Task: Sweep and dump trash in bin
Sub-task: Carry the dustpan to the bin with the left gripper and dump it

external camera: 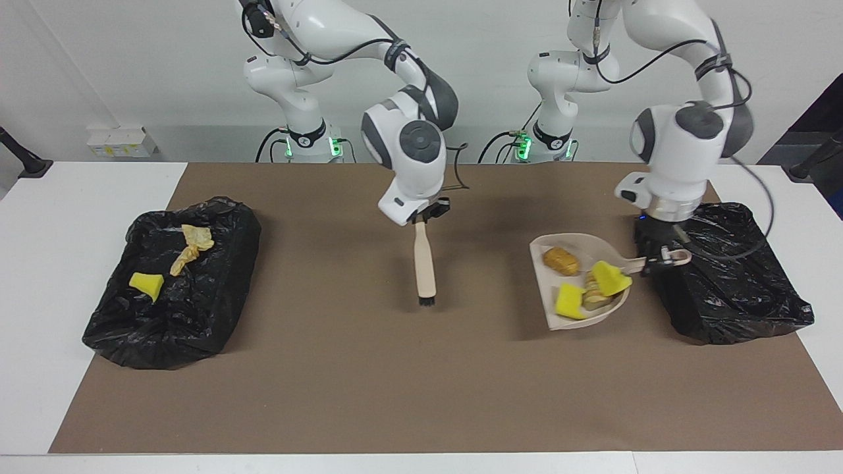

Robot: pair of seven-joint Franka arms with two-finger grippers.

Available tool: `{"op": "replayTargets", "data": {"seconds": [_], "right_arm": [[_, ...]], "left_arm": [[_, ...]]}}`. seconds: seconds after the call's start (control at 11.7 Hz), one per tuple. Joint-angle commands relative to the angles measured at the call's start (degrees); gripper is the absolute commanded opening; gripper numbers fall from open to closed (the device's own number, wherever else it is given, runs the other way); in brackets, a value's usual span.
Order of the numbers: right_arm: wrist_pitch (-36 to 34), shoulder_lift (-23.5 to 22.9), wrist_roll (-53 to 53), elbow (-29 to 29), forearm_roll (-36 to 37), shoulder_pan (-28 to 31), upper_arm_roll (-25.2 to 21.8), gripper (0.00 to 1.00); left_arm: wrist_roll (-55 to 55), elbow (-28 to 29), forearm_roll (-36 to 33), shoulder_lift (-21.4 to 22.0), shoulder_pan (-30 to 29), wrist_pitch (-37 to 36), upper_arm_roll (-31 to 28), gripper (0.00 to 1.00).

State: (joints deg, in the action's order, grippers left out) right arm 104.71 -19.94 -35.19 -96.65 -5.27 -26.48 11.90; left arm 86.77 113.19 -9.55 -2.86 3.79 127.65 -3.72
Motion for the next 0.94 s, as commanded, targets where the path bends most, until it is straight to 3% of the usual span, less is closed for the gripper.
{"op": "replayTargets", "data": {"seconds": [0.0, 0.17, 0.34, 0.69, 0.86], "right_arm": [[9.4, 8.1, -4.1, -14.1, -0.5, -4.1, 0.1, 0.00], [11.6, 11.1, -8.6, -19.3, -1.1, -7.7, 0.2, 0.00], [14.0, 10.7, -10.2, -20.7, -1.5, -9.9, 0.2, 0.00], [17.7, 10.4, -10.9, -22.1, -4.5, -10.9, 0.2, 0.00], [19.9, 10.2, -10.7, -23.0, -4.7, -11.0, 0.2, 0.00]], "left_arm": [[2.3, 0.5, 1.4, 3.3, -9.3, -2.4, 0.7, 0.00], [8.6, -1.7, 3.0, 3.0, -16.2, -2.5, 0.4, 0.00], [12.5, -4.2, 2.2, 2.0, -21.6, -1.6, 0.2, 0.00], [13.2, -4.9, -4.1, 1.4, -28.0, 3.0, -0.1, 0.00], [12.5, -4.6, -12.5, 1.4, -28.3, 5.7, -0.2, 0.00]]}}
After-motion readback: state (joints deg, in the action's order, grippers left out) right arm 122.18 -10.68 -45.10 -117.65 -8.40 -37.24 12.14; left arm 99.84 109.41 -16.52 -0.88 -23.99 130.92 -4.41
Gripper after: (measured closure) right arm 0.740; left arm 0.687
